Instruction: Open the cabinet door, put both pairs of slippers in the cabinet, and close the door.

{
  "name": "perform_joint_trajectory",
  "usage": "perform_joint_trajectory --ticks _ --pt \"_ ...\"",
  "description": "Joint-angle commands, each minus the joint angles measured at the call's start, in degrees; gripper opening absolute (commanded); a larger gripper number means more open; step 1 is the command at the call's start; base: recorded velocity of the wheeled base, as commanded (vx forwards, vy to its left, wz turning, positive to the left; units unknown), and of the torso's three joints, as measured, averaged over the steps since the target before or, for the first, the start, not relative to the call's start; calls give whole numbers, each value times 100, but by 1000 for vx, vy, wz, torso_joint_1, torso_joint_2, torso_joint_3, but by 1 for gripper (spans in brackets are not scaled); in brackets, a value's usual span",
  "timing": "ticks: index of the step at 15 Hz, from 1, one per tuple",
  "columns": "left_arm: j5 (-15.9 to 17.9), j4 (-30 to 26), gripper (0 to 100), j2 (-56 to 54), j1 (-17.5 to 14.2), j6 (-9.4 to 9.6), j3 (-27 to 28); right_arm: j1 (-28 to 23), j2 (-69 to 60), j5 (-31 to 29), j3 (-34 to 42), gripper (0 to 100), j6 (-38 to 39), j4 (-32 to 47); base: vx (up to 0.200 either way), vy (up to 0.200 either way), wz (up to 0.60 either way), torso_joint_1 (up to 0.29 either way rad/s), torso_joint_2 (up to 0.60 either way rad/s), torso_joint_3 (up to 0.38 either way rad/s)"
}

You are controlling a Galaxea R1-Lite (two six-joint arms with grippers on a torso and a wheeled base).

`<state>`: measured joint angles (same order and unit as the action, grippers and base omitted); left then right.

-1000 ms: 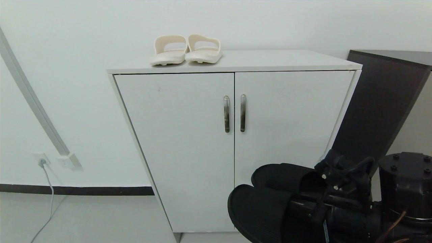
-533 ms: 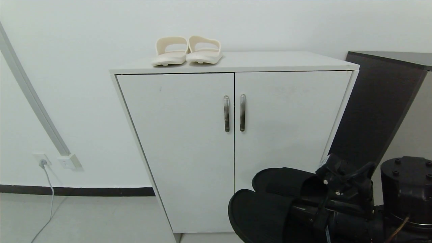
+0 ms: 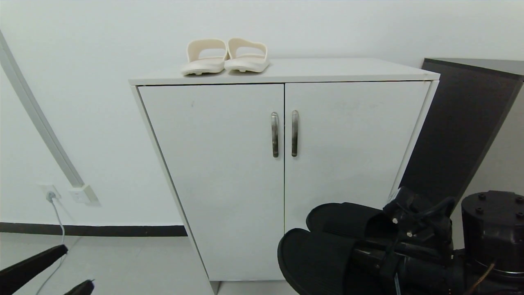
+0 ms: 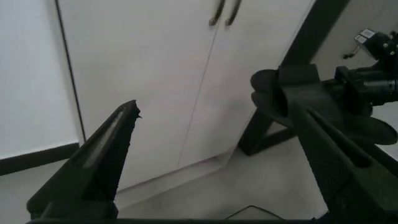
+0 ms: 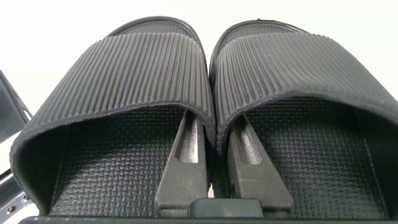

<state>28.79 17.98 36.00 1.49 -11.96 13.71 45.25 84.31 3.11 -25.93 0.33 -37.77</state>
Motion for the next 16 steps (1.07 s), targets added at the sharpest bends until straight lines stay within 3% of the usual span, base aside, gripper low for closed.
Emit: perform_joint_trajectory --ticks 1,4,7,8,10,11,12,16 --pt "170 751 100 1445 572 -17 52 10 50 23 27 0 2 -11 0 0 0 0 0 0" --pt "74 1137 100 2298 1556 -105 342 19 50 23 35 0 2 -11 0 0 0 0 0 0" --pt "-401 1498 100 3264 2409 -105 984 28 50 67 62 0 2 -20 0 0 0 0 0 0" --pt "-480 1577 100 3405 2541 -105 1072 28 50 85 70 0 2 -29 0 0 0 0 0 0" --pt "-946 1797 100 4073 3068 -105 1599 19 77 155 79 0 11 -55 0 0 0 0 0 0" --pt "-1078 1805 100 4178 3174 -114 1714 19 77 155 79 0 2 -55 0 0 0 0 0 0" --pt "-1359 1814 100 4398 3464 -237 2056 19 50 173 106 0 2 -64 0 0 0 0 0 0" --pt "-1034 1805 100 5172 3543 -377 3199 19 200 181 106 0 2 -328 0 0 0 0 0 0"
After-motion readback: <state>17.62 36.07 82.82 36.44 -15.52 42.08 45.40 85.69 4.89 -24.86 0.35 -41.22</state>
